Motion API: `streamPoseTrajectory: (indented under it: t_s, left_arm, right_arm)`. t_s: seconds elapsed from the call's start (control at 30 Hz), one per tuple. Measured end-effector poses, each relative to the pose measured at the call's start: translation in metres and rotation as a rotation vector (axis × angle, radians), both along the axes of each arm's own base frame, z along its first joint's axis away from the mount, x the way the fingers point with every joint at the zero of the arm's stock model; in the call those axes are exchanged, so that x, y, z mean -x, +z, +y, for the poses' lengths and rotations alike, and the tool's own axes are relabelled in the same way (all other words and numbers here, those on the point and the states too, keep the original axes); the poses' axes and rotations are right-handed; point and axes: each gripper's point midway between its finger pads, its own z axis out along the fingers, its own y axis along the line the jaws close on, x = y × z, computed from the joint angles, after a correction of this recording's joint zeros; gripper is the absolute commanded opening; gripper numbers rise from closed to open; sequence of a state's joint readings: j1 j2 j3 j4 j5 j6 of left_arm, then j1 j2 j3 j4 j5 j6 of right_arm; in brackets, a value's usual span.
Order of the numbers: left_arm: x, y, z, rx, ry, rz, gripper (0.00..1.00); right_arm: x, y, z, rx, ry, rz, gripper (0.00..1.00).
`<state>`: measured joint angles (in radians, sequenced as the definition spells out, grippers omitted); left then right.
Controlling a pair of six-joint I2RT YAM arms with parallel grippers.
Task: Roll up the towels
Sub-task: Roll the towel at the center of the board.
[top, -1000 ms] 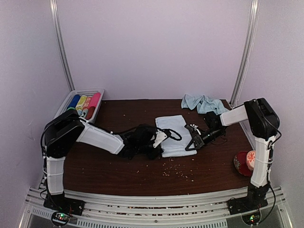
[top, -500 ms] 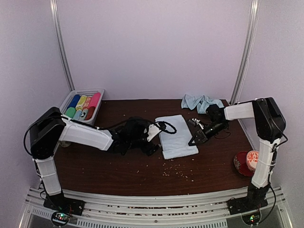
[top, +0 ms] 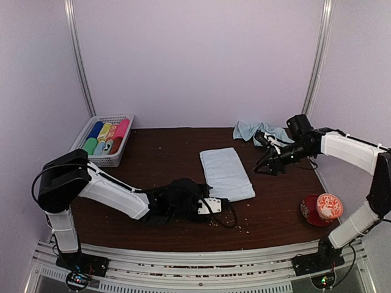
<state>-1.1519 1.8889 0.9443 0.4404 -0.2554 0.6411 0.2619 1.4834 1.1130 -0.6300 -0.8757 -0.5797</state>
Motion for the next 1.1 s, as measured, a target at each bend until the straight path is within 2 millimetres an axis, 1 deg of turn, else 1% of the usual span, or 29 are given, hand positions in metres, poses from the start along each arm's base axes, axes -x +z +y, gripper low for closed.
streamPoseTrajectory:
  t_s: [0.07, 0.13, 0.3, 0.43, 0.5, 0.6, 0.7, 0.83, 0.97, 1.1]
  left_arm:
    - [0.008, -0.023, -0.003, -0.082, -0.041, -0.034, 0.64]
    - [0.014, -0.043, -0.003, -0.148, -0.075, -0.050, 0.63]
    - [0.008, -0.041, -0.012, -0.177, -0.091, -0.107, 0.62]
    - [0.001, -0.044, -0.017, -0.205, -0.085, -0.143, 0.59]
    - [-0.002, -0.044, -0.020, -0.215, -0.083, -0.160, 0.56]
    - [-0.006, -0.045, -0.023, -0.225, -0.075, -0.174, 0.48]
    - [-0.012, -0.048, -0.026, -0.239, -0.060, -0.184, 0.43]
    - [-0.020, -0.051, -0.029, -0.248, -0.034, -0.193, 0.43]
    - [-0.026, -0.050, -0.029, -0.253, -0.017, -0.192, 0.46]
    - [-0.033, -0.050, -0.030, -0.245, 0.003, -0.186, 0.45]
  right_arm:
    - [0.002, 0.002, -0.004, 0.013, -0.007, -0.048, 0.49]
    - [0.001, -0.001, -0.006, 0.027, -0.013, -0.067, 0.48]
    - [-0.007, -0.008, -0.010, 0.052, -0.030, -0.078, 0.48]
    - [-0.010, -0.012, -0.012, 0.062, -0.038, -0.076, 0.48]
    - [-0.011, -0.012, -0.013, 0.065, -0.042, -0.079, 0.48]
    - [-0.012, -0.012, -0.014, 0.068, -0.045, -0.081, 0.47]
    - [-0.012, -0.012, -0.015, 0.068, -0.050, -0.082, 0.46]
    - [-0.014, -0.012, -0.018, 0.068, -0.058, -0.081, 0.46]
    - [-0.016, -0.012, -0.022, 0.067, -0.069, -0.080, 0.46]
    - [-0.017, -0.011, -0.023, 0.061, -0.073, -0.078, 0.45]
